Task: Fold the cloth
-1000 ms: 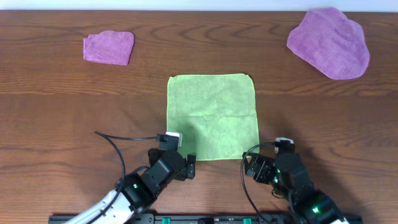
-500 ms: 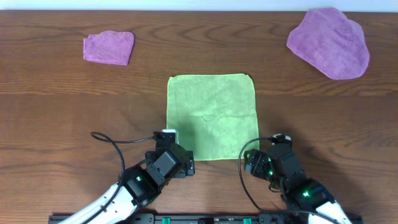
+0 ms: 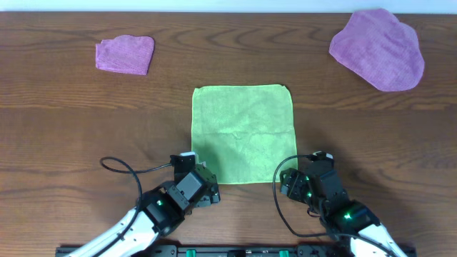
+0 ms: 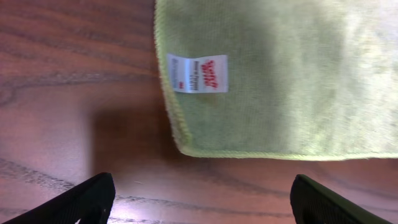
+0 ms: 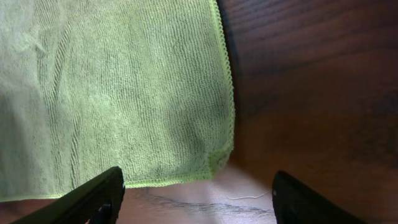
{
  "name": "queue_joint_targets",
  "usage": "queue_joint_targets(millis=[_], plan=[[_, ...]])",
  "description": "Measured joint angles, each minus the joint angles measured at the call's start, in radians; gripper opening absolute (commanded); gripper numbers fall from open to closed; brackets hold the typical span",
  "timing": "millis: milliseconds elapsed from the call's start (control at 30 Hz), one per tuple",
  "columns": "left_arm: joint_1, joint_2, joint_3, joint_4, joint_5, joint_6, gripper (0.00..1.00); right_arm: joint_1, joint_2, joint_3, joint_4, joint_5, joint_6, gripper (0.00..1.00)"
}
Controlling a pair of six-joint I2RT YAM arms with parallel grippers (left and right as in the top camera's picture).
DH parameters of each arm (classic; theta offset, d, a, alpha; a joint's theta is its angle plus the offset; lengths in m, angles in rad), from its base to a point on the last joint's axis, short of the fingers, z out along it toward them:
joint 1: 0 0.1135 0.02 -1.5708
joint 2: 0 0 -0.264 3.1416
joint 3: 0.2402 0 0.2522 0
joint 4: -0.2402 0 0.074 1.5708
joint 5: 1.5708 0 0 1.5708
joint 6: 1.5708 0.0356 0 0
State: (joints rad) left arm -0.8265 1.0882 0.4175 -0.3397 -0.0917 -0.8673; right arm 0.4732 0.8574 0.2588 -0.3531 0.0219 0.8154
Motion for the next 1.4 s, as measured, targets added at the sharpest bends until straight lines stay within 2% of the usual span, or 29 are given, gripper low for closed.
queue_joint_targets(millis=[167,567,700,800,867,1067,1400], plan=[[0.041,0.032,0.0,0.023,0.017,-0.002,0.88,0.0,0.0,0.0,0.0,0.003,-0.001,0.68],[0.111,0.128,0.002,0.164,0.142,0.012,0.81,-0.037,0.105,0.0,0.068,0.005,-0.001,0.66],[0.111,0.134,0.002,0.165,0.161,0.014,0.72,-0.039,0.114,0.0,0.074,0.0,-0.009,0.61],[0.111,0.134,0.002,0.165,0.167,0.023,0.68,-0.048,0.117,0.0,0.077,-0.003,-0.018,0.52],[0.112,0.134,0.002,0.165,0.167,0.026,0.66,-0.061,0.127,0.0,0.083,-0.005,-0.019,0.51],[0.15,0.141,0.002,0.165,0.167,0.027,0.64,-0.079,0.191,0.0,0.139,-0.008,-0.024,0.38],[0.172,0.145,0.002,0.165,0.168,0.028,0.57,-0.079,0.266,0.008,0.235,-0.021,-0.023,0.4]])
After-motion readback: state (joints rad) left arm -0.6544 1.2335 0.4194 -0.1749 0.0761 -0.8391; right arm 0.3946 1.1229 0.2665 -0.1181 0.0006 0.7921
